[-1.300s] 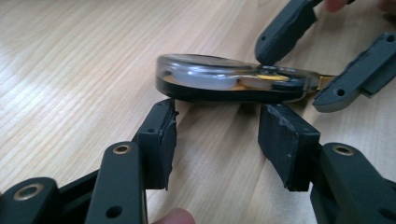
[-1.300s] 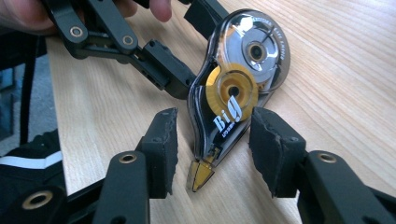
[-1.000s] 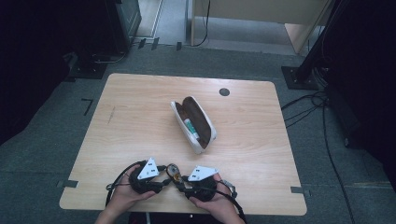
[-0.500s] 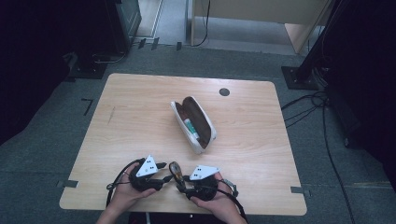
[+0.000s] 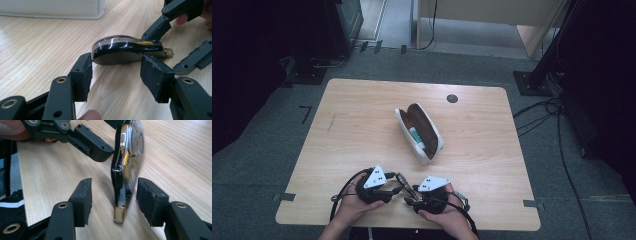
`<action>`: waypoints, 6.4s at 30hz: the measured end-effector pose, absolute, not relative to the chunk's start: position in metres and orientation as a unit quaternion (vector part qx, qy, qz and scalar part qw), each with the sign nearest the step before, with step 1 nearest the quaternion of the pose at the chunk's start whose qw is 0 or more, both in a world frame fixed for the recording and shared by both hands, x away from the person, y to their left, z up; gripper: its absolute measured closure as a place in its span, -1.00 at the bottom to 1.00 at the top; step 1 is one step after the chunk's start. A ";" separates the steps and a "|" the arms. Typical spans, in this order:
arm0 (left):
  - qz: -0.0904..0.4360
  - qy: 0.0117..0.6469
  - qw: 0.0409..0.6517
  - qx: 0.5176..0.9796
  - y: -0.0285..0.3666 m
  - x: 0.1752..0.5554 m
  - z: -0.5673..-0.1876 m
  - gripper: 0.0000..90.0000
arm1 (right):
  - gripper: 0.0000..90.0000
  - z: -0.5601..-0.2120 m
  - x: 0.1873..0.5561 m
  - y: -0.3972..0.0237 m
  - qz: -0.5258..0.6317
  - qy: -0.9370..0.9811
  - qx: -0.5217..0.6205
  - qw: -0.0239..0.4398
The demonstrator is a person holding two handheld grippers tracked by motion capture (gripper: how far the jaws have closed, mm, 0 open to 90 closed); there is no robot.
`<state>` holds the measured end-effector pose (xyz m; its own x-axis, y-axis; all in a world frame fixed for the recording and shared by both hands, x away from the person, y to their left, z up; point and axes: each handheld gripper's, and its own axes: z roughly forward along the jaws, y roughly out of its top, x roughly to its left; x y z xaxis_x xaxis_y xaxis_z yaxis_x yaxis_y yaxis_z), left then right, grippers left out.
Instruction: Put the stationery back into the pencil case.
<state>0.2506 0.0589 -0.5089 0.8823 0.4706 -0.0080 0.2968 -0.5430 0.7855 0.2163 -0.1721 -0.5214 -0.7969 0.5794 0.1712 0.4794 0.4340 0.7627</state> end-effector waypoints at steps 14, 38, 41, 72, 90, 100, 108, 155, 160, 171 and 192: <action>0.101 0.225 0.428 0.870 0.056 0.254 -0.509 -0.04 | -0.01 -0.521 0.216 -0.177 0.423 0.846 0.318 0.070; 0.104 0.249 0.424 0.865 0.082 0.258 -0.508 -0.09 | 0.04 -0.521 0.216 -0.177 0.423 0.844 0.322 0.076; 0.106 0.255 0.421 0.864 0.088 0.258 -0.508 -0.10 | 0.04 -0.521 0.216 -0.176 0.421 0.843 0.324 0.081; 0.177 0.434 0.390 0.793 0.207 0.267 -0.514 -0.37 | 0.35 -0.517 0.218 -0.167 0.415 0.834 0.341 0.121; 0.173 0.492 0.358 0.774 0.214 0.275 -0.517 -0.69 | 0.74 -0.518 0.218 -0.165 0.405 0.831 0.359 0.125; 0.200 0.473 0.327 0.793 0.202 0.273 -0.518 -0.70 | 0.74 -0.509 0.217 -0.171 0.421 0.821 0.361 0.135; 0.201 0.475 0.325 0.793 0.202 0.273 -0.518 -0.71 | 0.74 -0.486 0.218 -0.178 0.437 0.811 0.360 0.146; 0.201 0.476 0.325 0.792 0.201 0.273 -0.518 -0.71 | 0.74 -0.421 0.283 -0.201 0.461 0.754 0.414 0.215; 0.201 0.476 0.325 0.792 0.201 0.273 -0.518 -0.71 | 0.74 -0.426 0.295 -0.199 0.453 0.753 0.425 0.217; 0.201 0.476 0.326 0.792 0.201 0.273 -0.518 -0.71 | 0.74 -0.444 0.319 -0.188 0.421 0.760 0.447 0.214; 0.201 0.475 0.325 0.793 0.201 0.273 -0.518 -0.71 | 0.72 -0.466 0.326 -0.181 0.365 0.787 0.465 0.177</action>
<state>0.2731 0.2013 -0.5177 0.4673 0.8841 0.0098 0.6229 -0.3370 0.7060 0.3259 -0.1814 -0.4664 -0.5056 0.8606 0.0610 0.6021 0.3013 0.7394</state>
